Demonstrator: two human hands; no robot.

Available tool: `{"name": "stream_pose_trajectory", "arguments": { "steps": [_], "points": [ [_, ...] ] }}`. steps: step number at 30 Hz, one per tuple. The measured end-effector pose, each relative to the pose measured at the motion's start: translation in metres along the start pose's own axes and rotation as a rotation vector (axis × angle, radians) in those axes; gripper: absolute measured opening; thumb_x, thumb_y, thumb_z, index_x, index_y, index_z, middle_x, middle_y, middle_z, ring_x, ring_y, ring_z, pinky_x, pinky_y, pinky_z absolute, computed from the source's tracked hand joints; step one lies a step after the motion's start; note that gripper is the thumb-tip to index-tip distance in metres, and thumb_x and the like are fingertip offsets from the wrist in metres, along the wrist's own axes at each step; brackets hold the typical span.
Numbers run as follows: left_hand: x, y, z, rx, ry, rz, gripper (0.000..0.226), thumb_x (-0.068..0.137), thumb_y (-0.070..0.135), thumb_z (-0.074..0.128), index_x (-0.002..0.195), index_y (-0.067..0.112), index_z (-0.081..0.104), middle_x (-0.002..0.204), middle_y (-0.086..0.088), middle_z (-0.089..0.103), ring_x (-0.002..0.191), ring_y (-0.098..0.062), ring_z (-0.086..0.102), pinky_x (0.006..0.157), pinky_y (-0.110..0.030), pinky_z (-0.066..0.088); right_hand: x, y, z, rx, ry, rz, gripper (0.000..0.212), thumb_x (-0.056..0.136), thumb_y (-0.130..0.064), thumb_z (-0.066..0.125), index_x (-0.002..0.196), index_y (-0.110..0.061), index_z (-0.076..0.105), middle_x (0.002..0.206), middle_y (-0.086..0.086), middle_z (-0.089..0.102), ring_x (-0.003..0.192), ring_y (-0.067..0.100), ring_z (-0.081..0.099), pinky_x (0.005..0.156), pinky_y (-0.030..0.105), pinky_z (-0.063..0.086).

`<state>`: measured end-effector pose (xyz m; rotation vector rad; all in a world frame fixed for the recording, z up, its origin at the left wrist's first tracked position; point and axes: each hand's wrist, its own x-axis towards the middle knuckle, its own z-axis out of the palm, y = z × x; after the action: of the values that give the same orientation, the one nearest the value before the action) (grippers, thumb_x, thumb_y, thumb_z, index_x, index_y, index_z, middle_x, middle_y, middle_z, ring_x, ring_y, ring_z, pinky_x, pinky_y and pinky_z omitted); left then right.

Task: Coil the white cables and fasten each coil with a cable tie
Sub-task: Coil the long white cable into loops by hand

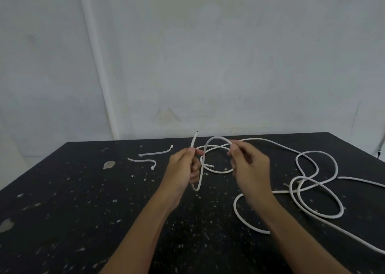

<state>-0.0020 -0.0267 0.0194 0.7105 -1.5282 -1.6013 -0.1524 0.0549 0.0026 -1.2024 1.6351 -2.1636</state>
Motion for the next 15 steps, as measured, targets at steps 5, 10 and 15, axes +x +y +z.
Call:
{"name": "stream_pose_trajectory", "arguments": {
  "steps": [5,10,15],
  "points": [
    [0.000,-0.006,0.005,-0.129,-0.013,-0.128,0.039,0.112,0.020,0.038,0.106,-0.003,0.069,0.083,-0.016,0.075,0.071,-0.024,0.073,0.073,-0.038,0.060,-0.019,0.001,0.002,0.091,-0.246,-0.133,0.027,0.102,0.000,0.062,0.113,-0.019,0.078,0.083,-0.005,0.075,0.064,0.003,0.059,0.060,0.018,0.048],
    [0.002,0.003,-0.004,-0.510,-0.002,-0.238,0.036,0.110,0.015,0.037,0.107,-0.004,0.067,0.095,-0.020,0.079,0.081,-0.026,0.079,0.073,-0.035,0.065,-0.029,0.015,0.007,-0.224,-0.566,-0.187,0.028,0.098,-0.006,0.072,0.120,-0.020,0.080,0.108,-0.014,0.079,0.098,0.003,0.072,0.085,0.018,0.053],
    [0.003,0.012,-0.018,-0.572,0.053,-0.234,0.038,0.111,0.021,0.040,0.100,0.001,0.071,0.068,-0.006,0.073,0.058,-0.016,0.072,0.061,-0.029,0.064,-0.023,0.023,-0.002,-0.406,-0.606,-0.158,0.022,0.099,-0.018,0.073,0.118,-0.026,0.080,0.096,-0.017,0.075,0.085,0.003,0.067,0.076,0.016,0.050]
  ]
}}
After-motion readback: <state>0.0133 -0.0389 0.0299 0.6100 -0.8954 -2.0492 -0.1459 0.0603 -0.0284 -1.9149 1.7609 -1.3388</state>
